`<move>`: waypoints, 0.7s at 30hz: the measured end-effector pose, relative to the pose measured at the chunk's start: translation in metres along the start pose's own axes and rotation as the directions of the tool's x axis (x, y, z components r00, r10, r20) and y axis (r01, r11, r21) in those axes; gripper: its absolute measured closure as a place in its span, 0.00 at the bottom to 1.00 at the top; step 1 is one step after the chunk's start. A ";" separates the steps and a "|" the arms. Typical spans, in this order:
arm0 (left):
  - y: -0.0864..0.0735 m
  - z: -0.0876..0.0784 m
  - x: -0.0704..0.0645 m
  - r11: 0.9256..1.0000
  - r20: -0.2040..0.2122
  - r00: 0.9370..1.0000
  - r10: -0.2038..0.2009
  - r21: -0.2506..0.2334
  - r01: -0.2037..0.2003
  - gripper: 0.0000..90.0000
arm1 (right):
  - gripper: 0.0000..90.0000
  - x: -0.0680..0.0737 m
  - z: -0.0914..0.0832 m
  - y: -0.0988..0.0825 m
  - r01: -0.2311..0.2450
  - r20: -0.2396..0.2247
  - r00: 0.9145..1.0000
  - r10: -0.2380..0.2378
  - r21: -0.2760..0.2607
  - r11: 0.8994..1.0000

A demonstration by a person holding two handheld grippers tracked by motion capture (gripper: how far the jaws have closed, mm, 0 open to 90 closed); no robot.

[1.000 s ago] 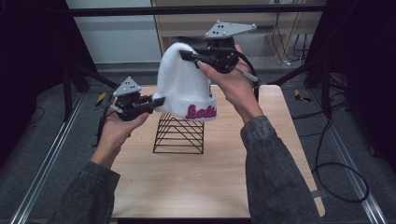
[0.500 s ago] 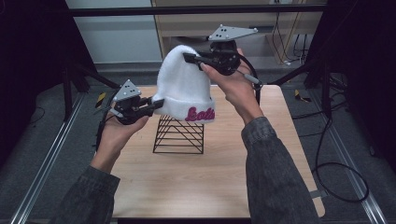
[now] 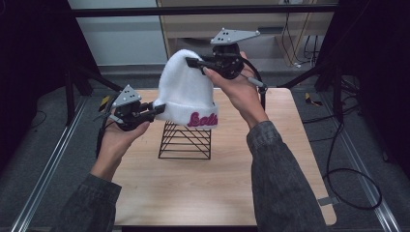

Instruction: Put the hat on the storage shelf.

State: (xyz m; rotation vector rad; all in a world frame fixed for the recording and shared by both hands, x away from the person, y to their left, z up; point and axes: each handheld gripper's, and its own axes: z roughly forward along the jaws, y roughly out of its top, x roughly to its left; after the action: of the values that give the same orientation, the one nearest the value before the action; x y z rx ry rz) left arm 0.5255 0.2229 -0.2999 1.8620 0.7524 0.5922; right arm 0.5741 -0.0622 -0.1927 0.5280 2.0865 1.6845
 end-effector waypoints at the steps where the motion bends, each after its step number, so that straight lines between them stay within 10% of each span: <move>1: -0.001 0.000 0.000 1.000 -0.001 1.000 -0.004 -0.002 0.004 0.82 | 0.92 0.000 0.001 0.000 0.003 -0.002 1.000 -0.003 0.000 1.000; 21: -0.023 0.009 0.004 0.999 -0.018 0.999 -0.027 0.018 0.027 0.81 | 0.92 0.000 0.018 -0.017 0.004 -0.015 1.000 -0.003 0.055 0.998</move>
State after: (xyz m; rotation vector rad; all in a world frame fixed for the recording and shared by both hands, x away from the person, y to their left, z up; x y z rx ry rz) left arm 0.5287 0.2273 -0.3244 1.8626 0.7957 0.5869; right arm 0.5831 -0.0506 -0.2124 0.5304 2.1485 1.6377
